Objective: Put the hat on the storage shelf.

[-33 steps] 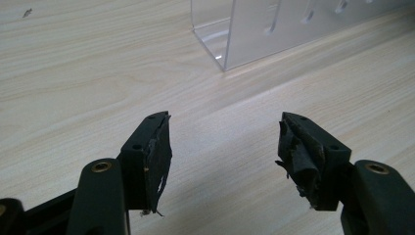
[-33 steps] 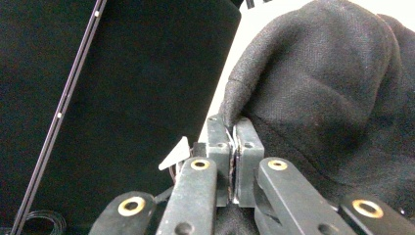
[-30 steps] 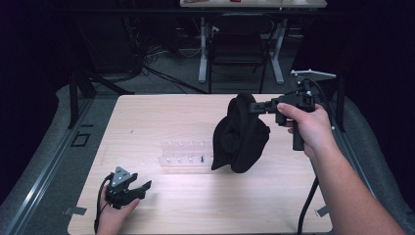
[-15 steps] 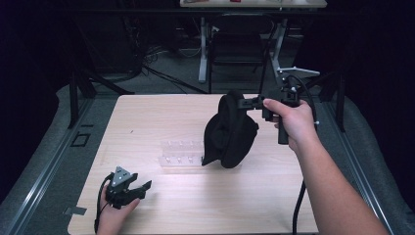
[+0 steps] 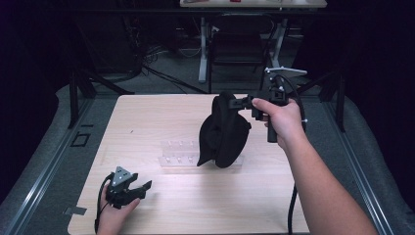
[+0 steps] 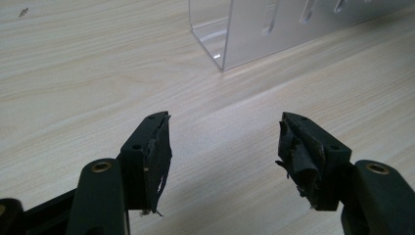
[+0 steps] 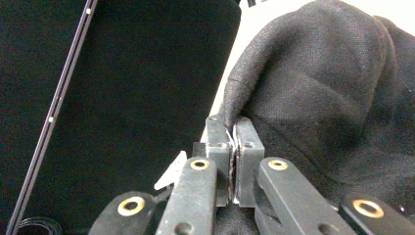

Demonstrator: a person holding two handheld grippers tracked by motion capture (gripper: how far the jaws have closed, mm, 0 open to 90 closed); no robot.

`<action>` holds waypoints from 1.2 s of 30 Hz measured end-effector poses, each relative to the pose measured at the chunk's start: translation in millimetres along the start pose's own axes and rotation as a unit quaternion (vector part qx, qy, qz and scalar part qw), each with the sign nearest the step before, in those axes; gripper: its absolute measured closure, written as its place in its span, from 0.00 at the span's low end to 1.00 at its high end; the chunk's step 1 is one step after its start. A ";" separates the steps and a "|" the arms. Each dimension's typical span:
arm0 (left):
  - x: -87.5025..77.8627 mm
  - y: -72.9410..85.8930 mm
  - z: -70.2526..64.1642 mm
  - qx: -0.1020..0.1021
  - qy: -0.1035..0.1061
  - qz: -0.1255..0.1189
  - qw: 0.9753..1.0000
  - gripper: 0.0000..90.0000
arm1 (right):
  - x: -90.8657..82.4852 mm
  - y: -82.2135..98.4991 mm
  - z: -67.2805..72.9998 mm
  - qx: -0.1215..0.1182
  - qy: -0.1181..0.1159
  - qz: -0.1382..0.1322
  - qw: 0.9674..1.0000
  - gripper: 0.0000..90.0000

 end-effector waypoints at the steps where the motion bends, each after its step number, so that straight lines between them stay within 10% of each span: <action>1: -0.5 -0.5 -0.2 0.003 0.002 -0.001 1.000 0.41 | 1.1 -0.2 0.5 0.001 0.000 0.000 1.000 0.98; 12: -4.5 -5.7 -8.4 0.015 0.009 -0.022 1.000 0.41 | 17.4 -3.3 7.7 0.004 -0.021 -0.010 1.000 0.98; 36: -5.6 -7.5 -8.8 0.009 0.012 -0.032 0.999 0.41 | 6.4 -8.8 8.6 0.010 0.011 -0.040 0.999 0.98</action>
Point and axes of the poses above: each handheld gripper's, and its own axes: x roughly forward along the jaws, y roughly out of its underside, z roughly to its left, the point moved 4 cm from there along x, roughly forward along the jaws, and after that the axes turned 3 degrees about -x, right-handed, at the moved point
